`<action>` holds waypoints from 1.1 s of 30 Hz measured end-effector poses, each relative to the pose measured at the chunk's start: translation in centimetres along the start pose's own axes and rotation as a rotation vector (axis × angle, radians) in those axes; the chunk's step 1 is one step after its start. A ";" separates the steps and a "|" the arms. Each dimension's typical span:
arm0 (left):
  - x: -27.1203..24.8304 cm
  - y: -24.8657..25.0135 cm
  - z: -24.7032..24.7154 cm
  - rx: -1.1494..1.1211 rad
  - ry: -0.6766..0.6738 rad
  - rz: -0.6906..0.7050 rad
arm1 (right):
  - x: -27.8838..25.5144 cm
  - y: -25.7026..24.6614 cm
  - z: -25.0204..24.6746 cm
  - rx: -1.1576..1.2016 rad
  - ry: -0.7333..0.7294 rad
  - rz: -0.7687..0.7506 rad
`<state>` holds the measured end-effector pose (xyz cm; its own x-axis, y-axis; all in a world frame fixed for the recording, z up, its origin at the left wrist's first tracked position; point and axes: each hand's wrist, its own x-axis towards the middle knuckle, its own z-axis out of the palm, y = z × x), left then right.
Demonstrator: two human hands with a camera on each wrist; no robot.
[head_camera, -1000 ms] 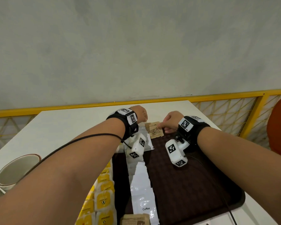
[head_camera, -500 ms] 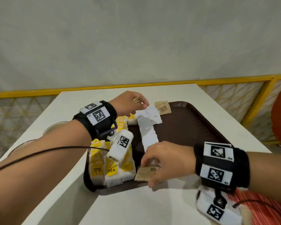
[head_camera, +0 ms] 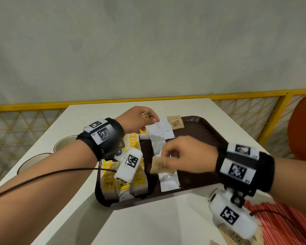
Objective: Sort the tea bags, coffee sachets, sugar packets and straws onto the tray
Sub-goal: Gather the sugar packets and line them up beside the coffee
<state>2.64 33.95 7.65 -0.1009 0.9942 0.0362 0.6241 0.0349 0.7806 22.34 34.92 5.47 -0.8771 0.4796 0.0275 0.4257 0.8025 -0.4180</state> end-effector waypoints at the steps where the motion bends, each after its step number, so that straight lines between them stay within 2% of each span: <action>1: 0.1 0.1 -0.1 -0.029 0.006 -0.008 | 0.2 0.5 -1.0 0.091 0.065 0.045; 4: 0.2 0.0 0.2 -0.133 -0.029 -0.047 | 0.6 2.5 -3.0 0.622 0.250 0.246; 7: 0.2 -0.1 1.3 -0.259 -0.109 -0.067 | 0.5 3.9 -3.4 1.141 0.327 0.355; 9: 0.4 -0.1 2.3 -0.255 -0.119 -0.071 | 0.4 4.5 -3.2 1.330 0.335 0.372; 11: 0.7 -0.1 3.4 -0.268 -0.139 -0.068 | 0.4 4.9 -2.8 1.400 0.311 0.381; 14: 1.0 0.1 4.3 -0.318 -0.178 -0.035 | 0.6 5.4 -2.2 1.374 0.282 0.418; 19: 2.3 0.6 4.4 -0.192 -0.186 -0.025 | 1.4 6.3 -2.8 1.046 0.325 0.421; 23: 3.2 0.6 4.6 -0.210 -0.143 -0.059 | 2.5 7.3 -2.8 1.114 0.233 0.395; 24: 3.4 0.6 4.6 -0.214 -0.110 -0.072 | 2.9 7.7 -2.9 1.144 0.240 0.391; 26: 3.8 0.2 4.1 -0.198 -0.029 -0.091 | 4.1 9.0 -3.5 1.146 0.343 0.394; 29: 4.2 -0.7 3.0 -0.200 0.067 -0.116 | 6.0 11.5 -4.6 0.935 0.425 0.447; 33: 4.5 -1.6 2.3 -0.171 0.064 -0.127 | 8.1 14.0 -4.3 0.520 0.333 0.561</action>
<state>2.95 38.57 5.14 -0.2230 0.9742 -0.0338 0.4631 0.1364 0.8758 22.18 51.61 3.75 -0.4190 0.9047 -0.0771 0.5516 0.1862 -0.8131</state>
